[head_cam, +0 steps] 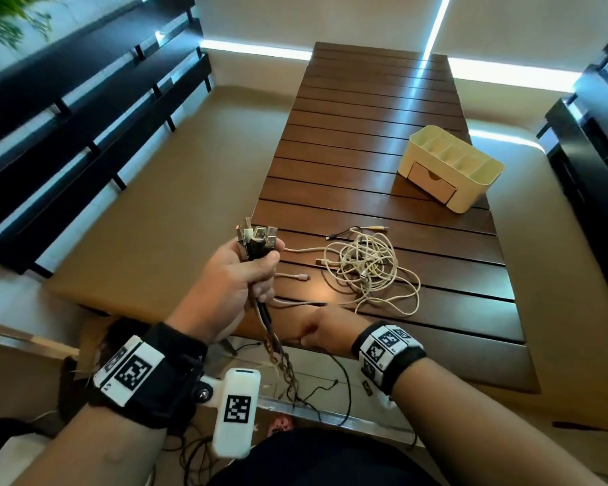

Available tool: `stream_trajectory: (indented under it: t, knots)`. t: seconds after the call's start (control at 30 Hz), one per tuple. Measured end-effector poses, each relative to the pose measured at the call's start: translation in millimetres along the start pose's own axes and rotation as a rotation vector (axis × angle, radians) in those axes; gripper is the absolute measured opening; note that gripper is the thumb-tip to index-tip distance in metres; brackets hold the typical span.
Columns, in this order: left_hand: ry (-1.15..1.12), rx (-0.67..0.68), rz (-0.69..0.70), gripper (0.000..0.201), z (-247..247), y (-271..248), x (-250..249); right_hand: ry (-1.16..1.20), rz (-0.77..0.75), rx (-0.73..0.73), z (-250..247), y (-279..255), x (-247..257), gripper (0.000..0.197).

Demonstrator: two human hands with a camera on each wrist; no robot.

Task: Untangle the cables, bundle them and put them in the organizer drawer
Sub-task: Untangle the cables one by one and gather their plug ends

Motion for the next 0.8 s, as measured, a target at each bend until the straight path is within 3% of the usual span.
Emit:
stream_trajectory:
  t: [0.07, 0.1, 0.17, 0.27, 0.33, 0.5, 0.6, 0.67, 0.8]
  knots:
    - [-0.001, -0.021, 0.001, 0.026, -5.4, -0.6, -1.3, -0.090, -0.009, 0.165, 19.1, -8.1, 3.1, 0.017]
    - [0.002, -0.030, -0.001, 0.026, -7.6, -0.7, -1.2, -0.100, -0.010, 0.156, 19.1, -7.9, 2.7, 0.018]
    - [0.015, -0.038, -0.005, 0.027, -10.6, -1.3, -1.2, -0.024, -0.014, 0.005, 0.0, -3.0, 2.0, 0.020]
    - [0.026, -0.044, -0.010, 0.029, -12.1, -0.3, 0.0, 0.126, -0.039, -0.395, -49.5, -3.7, -5.3, 0.019]
    - [0.034, -0.043, -0.011, 0.029, -10.3, 1.6, -0.1, 0.129, -0.048, -0.559, -69.1, -7.1, -16.2, 0.025]
    - [0.063, -0.038, 0.013, 0.012, -3.8, 9.3, -7.0, -0.195, 0.157, -0.318, -40.5, 12.2, -65.4, 0.030]
    - [0.048, -0.053, 0.029, 0.010, -3.5, 15.6, -9.5, -0.201, 0.238, -0.357, -48.8, 12.7, -83.8, 0.032]
    - [0.026, -0.046, 0.030, 0.021, -2.7, 19.8, -8.3, -0.140, 0.263, -0.364, -61.2, 8.3, -86.1, 0.029]
    - [0.016, -0.032, 0.017, 0.027, -0.6, 29.1, -3.8, 0.114, 0.165, -0.627, -117.8, -13.8, -77.1, 0.024]
Point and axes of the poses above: each hand's wrist, its own y-axis towards the middle knuckle, its own z-axis out of the palm, x = y × z, the point moved 9 cm from there along y, towards the middle knuckle, and after that the axes turned 15 degrees about z, right-handed, at the moved point
